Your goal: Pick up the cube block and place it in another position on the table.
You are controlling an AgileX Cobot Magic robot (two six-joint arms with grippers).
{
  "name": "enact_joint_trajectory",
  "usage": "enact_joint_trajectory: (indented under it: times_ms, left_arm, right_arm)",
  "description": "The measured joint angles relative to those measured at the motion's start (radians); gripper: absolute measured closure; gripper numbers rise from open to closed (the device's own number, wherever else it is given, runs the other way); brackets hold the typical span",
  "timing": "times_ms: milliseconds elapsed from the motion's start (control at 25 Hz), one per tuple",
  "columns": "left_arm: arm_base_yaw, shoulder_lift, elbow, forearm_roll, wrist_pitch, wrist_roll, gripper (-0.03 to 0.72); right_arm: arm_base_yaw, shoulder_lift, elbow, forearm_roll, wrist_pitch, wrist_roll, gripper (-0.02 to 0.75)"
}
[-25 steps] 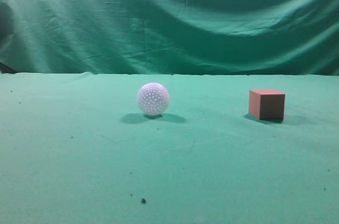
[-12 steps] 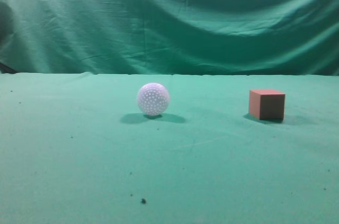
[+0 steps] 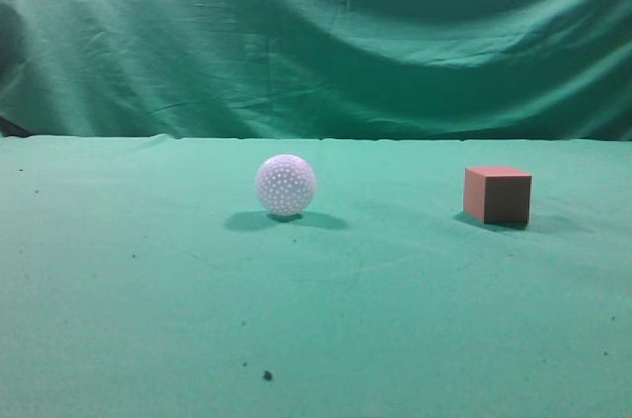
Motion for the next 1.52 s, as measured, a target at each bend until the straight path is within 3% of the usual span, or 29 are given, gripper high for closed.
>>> enact_joint_trajectory:
  times_ms: [120,280,440,560,680,880,960,1320,1440,1480,1520]
  left_arm:
    - [0.000,0.000,0.000,0.000,0.000,0.000,0.426]
    - [0.000,0.000,0.000,0.000,0.000,0.000,0.426]
    - [0.000,0.000,0.000,0.000,0.000,0.000,0.426]
    - [0.000,0.000,0.000,0.000,0.000,0.000,0.426]
    - [0.000,0.000,0.000,0.000,0.000,0.000,0.426]
    - [0.000,0.000,0.000,0.000,0.000,0.000,0.426]
    - [0.000,0.000,0.000,0.000,0.000,0.000,0.426]
    - [0.000,0.000,0.000,0.000,0.000,0.000,0.426]
    - [0.000,0.000,0.000,0.000,0.000,0.000,0.426]
    - [0.000,0.000,0.000,0.000,0.000,0.000,0.426]
    - [0.000,0.000,0.000,0.000,0.000,0.000,0.426]
  right_arm:
    - [0.102,0.135,-0.069,-0.158,0.005,0.156,0.738]
    - [0.164,0.304,-0.154,-0.163,-0.004,0.238,0.738]
    - [0.166,0.453,-0.220,-0.072,-0.010,0.240,0.475]
    - [0.168,0.543,-0.256,-0.043,-0.026,0.219,0.212]
    - [0.168,0.612,-0.271,-0.046,-0.061,0.213,0.083]
    - [0.168,0.712,-0.272,-0.047,-0.149,0.217,0.094]
    - [0.168,0.745,-0.272,-0.050,-0.190,0.226,0.195]
    - [0.168,0.828,-0.280,-0.116,-0.292,0.309,0.213]
    - [0.168,0.835,-0.280,-0.148,-0.299,0.352,0.390]
    - [0.168,0.835,-0.286,-0.166,-0.295,0.375,0.498]
    - [0.168,0.837,-0.298,-0.185,-0.280,0.393,0.524]
